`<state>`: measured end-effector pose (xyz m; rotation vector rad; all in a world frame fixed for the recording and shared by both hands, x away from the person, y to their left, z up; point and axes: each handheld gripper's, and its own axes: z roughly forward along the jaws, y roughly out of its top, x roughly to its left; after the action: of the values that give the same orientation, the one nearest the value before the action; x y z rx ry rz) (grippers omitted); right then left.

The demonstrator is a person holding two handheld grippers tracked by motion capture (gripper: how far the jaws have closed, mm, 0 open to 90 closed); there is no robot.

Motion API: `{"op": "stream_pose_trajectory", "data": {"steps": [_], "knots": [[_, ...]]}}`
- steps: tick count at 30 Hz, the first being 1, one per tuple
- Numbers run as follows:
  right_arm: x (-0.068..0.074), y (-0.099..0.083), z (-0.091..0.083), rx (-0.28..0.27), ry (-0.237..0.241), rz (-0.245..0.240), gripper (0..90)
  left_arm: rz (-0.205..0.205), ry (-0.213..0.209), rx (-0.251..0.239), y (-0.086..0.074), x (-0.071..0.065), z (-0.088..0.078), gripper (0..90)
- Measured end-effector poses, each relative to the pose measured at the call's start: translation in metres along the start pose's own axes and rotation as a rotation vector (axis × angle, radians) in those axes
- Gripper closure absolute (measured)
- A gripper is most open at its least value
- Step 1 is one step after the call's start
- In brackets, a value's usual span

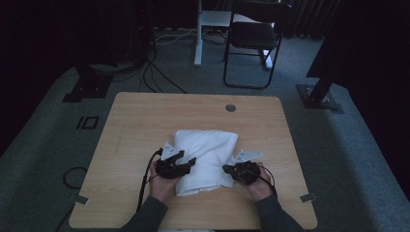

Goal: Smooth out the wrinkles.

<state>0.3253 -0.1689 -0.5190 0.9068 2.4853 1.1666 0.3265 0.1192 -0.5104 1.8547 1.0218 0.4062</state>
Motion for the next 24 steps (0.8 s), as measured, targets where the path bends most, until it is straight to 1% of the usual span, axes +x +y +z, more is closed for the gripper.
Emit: {"op": "stream_pose_trajectory", "data": {"steps": [1,2,3,4,5,6,7,8,9,11,12,13,14,15,16,17,20,24], "knots": [[0.0,0.0,0.0,0.0,0.0,0.0,88.2,0.002,-0.001,0.002,0.0,0.0,-0.001,40.1],[-0.002,-0.006,-0.003,-0.001,-0.019,0.01,88.2,0.004,-0.004,0.007,-0.001,0.0,-0.001,39.8],[-0.002,-0.006,-0.003,-0.001,-0.019,0.01,88.2,0.008,-0.008,0.013,-0.001,-0.001,-0.001,39.8],[-0.006,-0.011,-0.007,-0.005,-0.029,0.028,88.2,0.011,-0.013,0.014,-0.002,-0.001,-0.001,39.5],[-0.006,-0.011,-0.007,-0.005,-0.029,0.028,88.2,0.011,-0.022,0.014,-0.002,-0.002,-0.001,39.5],[-0.009,-0.014,-0.008,0.004,-0.048,0.031,88.1,0.016,-0.039,0.023,-0.002,-0.003,0.001,39.7],[-0.009,-0.014,-0.008,0.004,-0.048,0.031,88.1,0.022,-0.047,0.032,-0.002,-0.004,0.004,39.7],[-0.01,-0.015,-0.006,0.018,-0.058,0.029,88.0,0.035,-0.044,0.049,-0.003,-0.005,0.009,39.6],[-0.011,-0.015,-0.002,0.035,-0.068,0.024,87.8,0.038,-0.037,0.055,-0.003,-0.006,0.011,39.6],[-0.012,-0.016,0.005,0.058,-0.071,0.031,87.2,0.038,-0.024,0.06,-0.003,-0.005,0.017,39.6],[-0.012,-0.016,0.013,0.07,-0.074,0.038,86.8,0.035,-0.021,0.059,-0.003,-0.004,0.02,39.6],[-0.012,-0.016,0.013,0.07,-0.074,0.038,86.8,0.038,-0.012,0.061,-0.002,-0.003,0.022,39.6],[-0.012,-0.014,0.018,0.064,-0.076,0.052,86.6,0.047,0.003,0.061,-0.001,-0.001,0.025,39.7],[-0.012,-0.014,0.018,0.064,-0.076,0.052,86.6,0.047,0.015,0.06,0.0,0.0,0.026,39.7],[-0.012,-0.012,0.022,0.053,-0.069,0.069,86.4,0.049,0.034,0.064,0.004,0.006,0.031,39.7],[-0.012,-0.012,0.022,0.053,-0.069,0.069,86.4,0.049,0.034,0.064,0.004,0.006,0.031,39.7],[-0.013,-0.006,0.032,0.036,-0.049,0.095,86.4,0.044,0.085,0.075,0.015,0.021,0.041,39.3],[-0.014,0.01,0.049,0.035,-0.062,0.105,86.5,0.026,0.138,0.086,0.027,0.039,0.051,38.1]]}}
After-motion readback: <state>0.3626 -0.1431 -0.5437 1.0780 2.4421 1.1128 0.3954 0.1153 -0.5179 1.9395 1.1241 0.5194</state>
